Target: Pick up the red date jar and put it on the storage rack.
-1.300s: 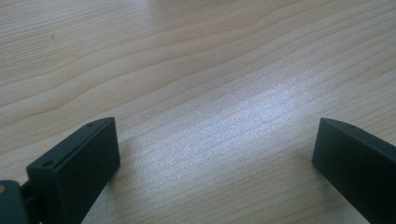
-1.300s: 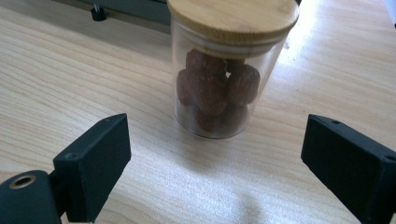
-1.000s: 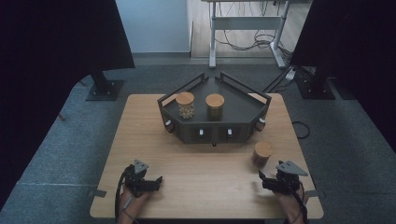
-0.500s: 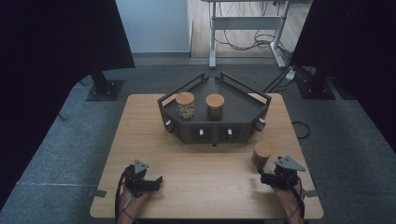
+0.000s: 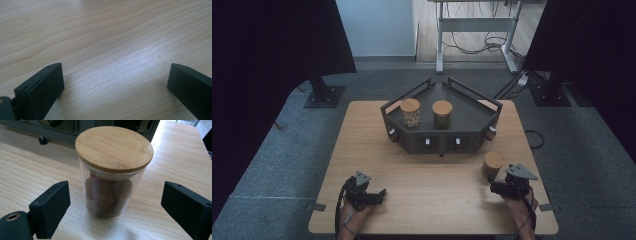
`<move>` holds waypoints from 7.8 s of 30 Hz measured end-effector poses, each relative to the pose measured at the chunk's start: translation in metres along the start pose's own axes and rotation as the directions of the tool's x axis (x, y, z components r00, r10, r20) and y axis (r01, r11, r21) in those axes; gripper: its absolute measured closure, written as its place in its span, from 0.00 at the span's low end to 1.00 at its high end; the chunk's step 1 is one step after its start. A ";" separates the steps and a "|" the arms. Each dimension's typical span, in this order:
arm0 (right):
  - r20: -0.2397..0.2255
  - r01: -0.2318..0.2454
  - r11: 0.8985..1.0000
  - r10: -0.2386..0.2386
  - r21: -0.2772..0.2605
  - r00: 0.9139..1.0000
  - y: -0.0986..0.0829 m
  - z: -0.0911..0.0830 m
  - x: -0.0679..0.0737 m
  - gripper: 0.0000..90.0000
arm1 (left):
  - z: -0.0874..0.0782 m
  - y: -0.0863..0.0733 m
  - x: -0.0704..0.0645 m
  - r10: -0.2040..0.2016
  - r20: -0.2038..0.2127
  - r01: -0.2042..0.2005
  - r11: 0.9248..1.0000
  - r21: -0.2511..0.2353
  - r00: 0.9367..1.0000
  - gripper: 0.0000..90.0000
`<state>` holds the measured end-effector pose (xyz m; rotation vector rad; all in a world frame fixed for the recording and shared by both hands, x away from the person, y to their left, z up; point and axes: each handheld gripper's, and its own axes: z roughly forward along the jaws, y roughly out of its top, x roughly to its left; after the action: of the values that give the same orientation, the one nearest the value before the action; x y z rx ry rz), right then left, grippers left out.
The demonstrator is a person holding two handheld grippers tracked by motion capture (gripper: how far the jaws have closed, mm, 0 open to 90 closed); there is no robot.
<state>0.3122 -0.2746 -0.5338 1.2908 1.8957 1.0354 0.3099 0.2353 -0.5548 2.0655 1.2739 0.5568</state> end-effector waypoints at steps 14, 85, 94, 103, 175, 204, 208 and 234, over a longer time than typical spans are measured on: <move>-0.007 -0.004 1.000 0.004 -0.019 1.000 0.005 0.008 0.000 0.09 | 0.000 0.000 0.000 0.000 0.000 0.000 1.000 0.000 1.000 0.01; -0.054 -0.068 0.997 0.066 -0.037 0.996 0.017 0.031 -0.003 0.27 | 0.000 0.000 0.000 0.000 0.000 0.000 1.000 0.000 1.000 0.01; -0.055 -0.072 0.996 0.069 -0.054 0.996 0.022 0.026 -0.002 0.27 | 0.000 0.000 0.000 0.000 0.000 0.000 1.000 0.000 1.000 0.01; -0.050 -0.062 0.996 0.059 -0.066 0.997 0.032 0.019 0.000 0.27 | 0.000 0.000 0.000 0.000 0.000 0.000 1.000 0.000 1.000 0.01; -0.110 -0.017 0.995 0.006 -0.099 0.994 0.118 -0.010 0.008 0.28 | 0.000 0.000 0.000 -0.003 -0.001 0.003 1.000 -0.003 1.000 0.01; -0.113 -0.009 0.996 -0.001 -0.089 0.994 0.143 -0.003 0.007 0.28 | 0.000 0.000 0.000 -0.003 -0.001 0.003 1.000 -0.002 1.000 0.01; -0.110 -0.008 0.996 -0.002 -0.083 0.994 0.148 0.000 0.006 0.28 | 0.000 0.000 0.000 -0.003 -0.001 0.003 1.000 -0.002 1.000 0.01; -0.096 0.000 0.996 -0.009 -0.089 0.995 0.167 0.006 0.006 0.28 | 0.000 0.000 0.000 -0.002 -0.001 0.002 1.000 -0.002 1.000 0.01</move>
<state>0.3915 -0.2315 -0.3936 1.2056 1.8994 1.1849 0.3099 0.2352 -0.5549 2.0625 1.2756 0.5572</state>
